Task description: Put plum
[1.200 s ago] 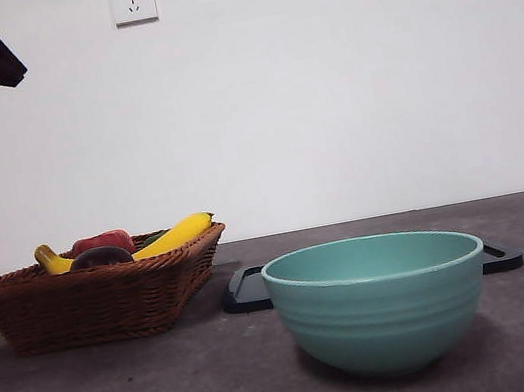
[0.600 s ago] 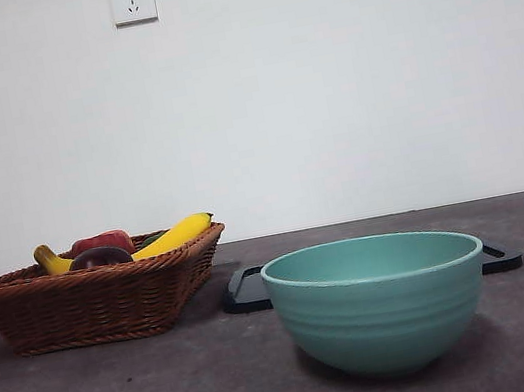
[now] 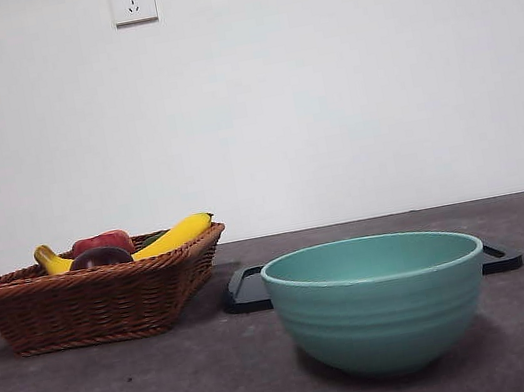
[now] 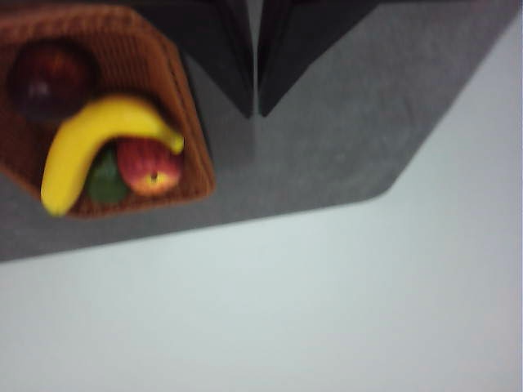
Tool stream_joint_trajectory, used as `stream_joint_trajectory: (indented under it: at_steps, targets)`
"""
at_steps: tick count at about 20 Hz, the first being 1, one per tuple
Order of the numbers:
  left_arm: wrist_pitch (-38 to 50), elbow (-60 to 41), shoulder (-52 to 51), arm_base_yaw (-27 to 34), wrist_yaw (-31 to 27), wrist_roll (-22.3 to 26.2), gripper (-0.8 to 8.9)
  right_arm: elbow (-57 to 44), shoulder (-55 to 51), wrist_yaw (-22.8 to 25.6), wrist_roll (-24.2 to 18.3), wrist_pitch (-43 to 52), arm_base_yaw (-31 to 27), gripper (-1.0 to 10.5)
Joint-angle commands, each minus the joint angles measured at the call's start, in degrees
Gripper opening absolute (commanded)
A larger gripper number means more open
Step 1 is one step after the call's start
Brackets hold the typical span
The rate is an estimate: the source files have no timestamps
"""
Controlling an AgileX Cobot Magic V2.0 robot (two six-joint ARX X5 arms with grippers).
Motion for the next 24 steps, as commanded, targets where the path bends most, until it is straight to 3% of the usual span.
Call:
stream_joint_trajectory:
  at_steps: [1,8,13,24]
  targets:
    - [0.46,-4.07,-3.06,0.44,0.02,0.83,0.08,1.11,0.2,0.02,-0.42,0.35,0.31,0.1]
    - [-1.22,-10.08,-6.29,0.52,0.02,0.74,0.08,1.11,0.2,0.0,-0.42,0.46,0.31,0.1]
    - [-6.01,-10.19,-6.29,0.5,0.02,0.7,0.08,1.11,0.2,0.02,-0.42,0.52,0.31,0.1]
    - [-5.9,-10.16,-6.29,0.5,0.04,0.63,0.08,1.11,0.2,0.02,-0.42,0.55,0.31,0.1]
